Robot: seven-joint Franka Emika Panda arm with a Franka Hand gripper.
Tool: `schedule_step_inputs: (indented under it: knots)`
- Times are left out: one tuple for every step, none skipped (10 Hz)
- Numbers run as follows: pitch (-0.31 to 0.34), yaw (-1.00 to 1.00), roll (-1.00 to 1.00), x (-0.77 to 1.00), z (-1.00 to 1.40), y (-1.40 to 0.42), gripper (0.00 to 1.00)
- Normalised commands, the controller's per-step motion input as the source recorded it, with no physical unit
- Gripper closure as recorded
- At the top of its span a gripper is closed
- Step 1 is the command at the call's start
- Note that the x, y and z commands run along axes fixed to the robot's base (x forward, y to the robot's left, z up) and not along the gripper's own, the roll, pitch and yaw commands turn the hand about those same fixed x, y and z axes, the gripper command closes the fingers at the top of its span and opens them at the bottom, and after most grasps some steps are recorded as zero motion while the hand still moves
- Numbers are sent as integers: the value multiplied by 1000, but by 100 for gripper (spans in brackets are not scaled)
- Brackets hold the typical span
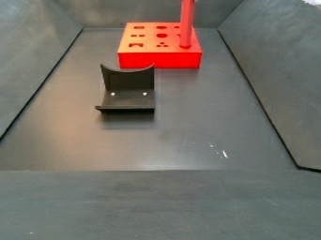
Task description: Insert the hexagon object.
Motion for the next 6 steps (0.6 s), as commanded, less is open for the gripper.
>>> schedule_step_inputs:
  knots:
    - [0,-154,13,-29,-160,6,100]
    - [0,-163,0,-140,-171,26,100]
    - [0,-206,0,-160,-197,0,100]
    - [-50,-11,-31,0,-169,-123,100]
    - [-51,0,-76,0,-174,-46,100]
    - [-20,0,-47,217,-186,0,100]
